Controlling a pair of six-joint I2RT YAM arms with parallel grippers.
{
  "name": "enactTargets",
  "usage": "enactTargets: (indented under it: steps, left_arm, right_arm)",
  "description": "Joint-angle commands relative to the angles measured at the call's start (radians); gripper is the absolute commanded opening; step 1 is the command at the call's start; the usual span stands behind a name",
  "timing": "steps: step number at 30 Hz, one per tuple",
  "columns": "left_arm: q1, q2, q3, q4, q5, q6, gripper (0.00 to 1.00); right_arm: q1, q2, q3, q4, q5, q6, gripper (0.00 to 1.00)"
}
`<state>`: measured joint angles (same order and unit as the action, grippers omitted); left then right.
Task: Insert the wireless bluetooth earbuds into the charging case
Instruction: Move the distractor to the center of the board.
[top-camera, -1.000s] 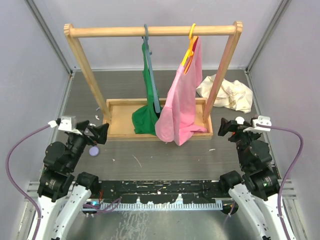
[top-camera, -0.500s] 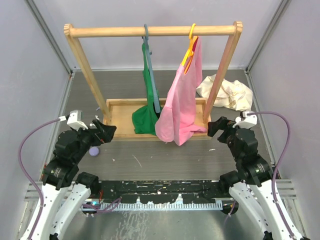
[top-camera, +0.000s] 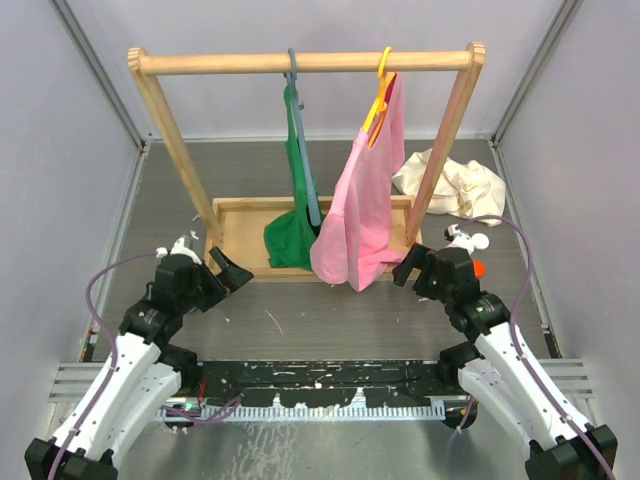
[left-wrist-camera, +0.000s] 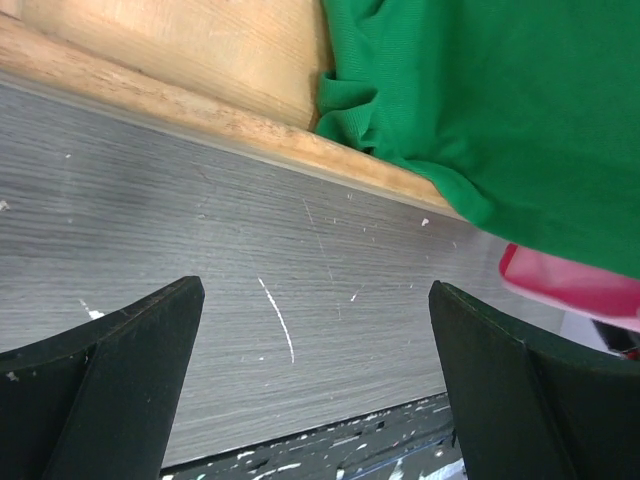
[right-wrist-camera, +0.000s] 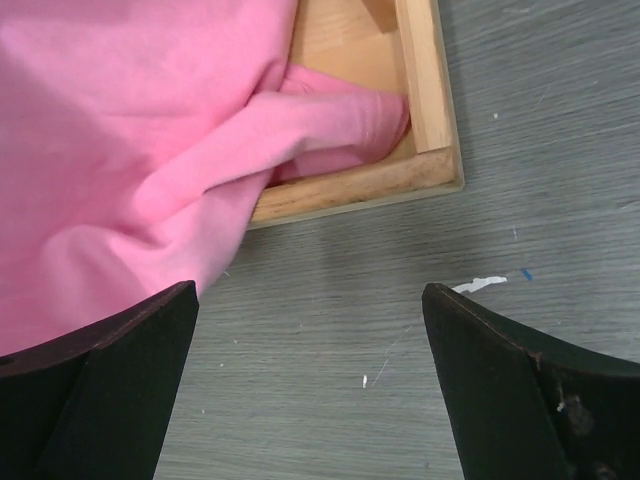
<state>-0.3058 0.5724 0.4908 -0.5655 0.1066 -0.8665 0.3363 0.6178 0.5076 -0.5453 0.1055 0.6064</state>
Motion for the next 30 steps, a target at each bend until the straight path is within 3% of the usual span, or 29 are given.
enactTargets:
  steps: [1,18,30]
  left_arm:
    - [-0.002,0.047,-0.051,0.192,0.02,-0.108,0.98]
    - [-0.001,0.31,-0.161,0.607,-0.096,-0.196,0.98]
    - [-0.002,0.523,-0.11,0.798,-0.201,-0.177,0.98]
  right_arm:
    - [-0.003,0.035,-0.049,0.164,-0.038,0.035,1.0]
    - [-0.003,0.12,-0.227,0.555,-0.02,0.091,1.0]
    - [-0.004,0.356,-0.165,0.746,0.028,0.048,1.0]
